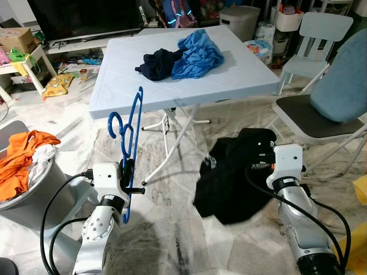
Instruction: Hang hanger
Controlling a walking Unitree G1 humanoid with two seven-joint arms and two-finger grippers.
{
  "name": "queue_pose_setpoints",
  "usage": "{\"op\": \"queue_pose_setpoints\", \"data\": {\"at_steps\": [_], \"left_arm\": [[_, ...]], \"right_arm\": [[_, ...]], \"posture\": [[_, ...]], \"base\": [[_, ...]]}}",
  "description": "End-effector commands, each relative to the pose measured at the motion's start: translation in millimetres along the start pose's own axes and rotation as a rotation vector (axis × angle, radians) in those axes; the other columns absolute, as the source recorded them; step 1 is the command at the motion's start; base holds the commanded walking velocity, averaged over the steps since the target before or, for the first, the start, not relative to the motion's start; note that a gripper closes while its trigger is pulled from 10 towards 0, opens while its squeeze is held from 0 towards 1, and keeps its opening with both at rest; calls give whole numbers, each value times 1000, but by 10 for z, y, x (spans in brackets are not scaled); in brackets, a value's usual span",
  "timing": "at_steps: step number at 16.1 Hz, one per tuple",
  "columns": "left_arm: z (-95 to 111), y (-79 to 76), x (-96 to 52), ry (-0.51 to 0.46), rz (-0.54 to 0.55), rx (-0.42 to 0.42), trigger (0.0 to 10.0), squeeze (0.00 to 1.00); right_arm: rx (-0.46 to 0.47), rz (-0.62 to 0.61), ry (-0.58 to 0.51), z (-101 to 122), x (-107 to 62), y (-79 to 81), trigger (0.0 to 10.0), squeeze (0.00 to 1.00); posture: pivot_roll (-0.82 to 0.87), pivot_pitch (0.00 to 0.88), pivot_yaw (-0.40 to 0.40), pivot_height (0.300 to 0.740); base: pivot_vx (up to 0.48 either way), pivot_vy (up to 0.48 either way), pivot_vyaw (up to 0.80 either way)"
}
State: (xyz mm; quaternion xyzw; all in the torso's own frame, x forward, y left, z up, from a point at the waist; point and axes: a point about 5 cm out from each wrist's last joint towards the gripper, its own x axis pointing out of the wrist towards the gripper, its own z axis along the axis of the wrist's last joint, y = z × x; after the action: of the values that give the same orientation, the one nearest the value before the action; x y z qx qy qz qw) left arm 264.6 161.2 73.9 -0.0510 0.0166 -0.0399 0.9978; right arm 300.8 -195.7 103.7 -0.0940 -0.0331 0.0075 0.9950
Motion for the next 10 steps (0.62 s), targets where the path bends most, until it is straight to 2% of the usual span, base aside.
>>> {"op": "queue_pose_setpoints", "data": {"at_steps": [1,4,6,8,10], "left_arm": [[76,38,27,-26,14,-2,10000,0],[143,74,35,-50,27,-1,10000,0],[235,72,59,-81,34,4,10000,0],[344,15,112,-126,40,-30,10000,0],[292,-44,111,-116,25,-32,10000,0]], "right_arm": [[-5,0,-68,201,99,-21,0,0],[-13,15,-79,250,131,22,0,0],[5,30,-83,262,145,66,0,0],[4,74,-106,331,202,135,0,0],[-2,90,-108,336,240,182,0,0]], "posture": [[-167,0,95,740],[-155,0,86,740],[-137,0,75,740],[-128,0,51,740],[-122,0,41,740]], "base": [[0,0,0],[0,0,0],[268,0,0],[311,0,0],[345,0,0]]}}
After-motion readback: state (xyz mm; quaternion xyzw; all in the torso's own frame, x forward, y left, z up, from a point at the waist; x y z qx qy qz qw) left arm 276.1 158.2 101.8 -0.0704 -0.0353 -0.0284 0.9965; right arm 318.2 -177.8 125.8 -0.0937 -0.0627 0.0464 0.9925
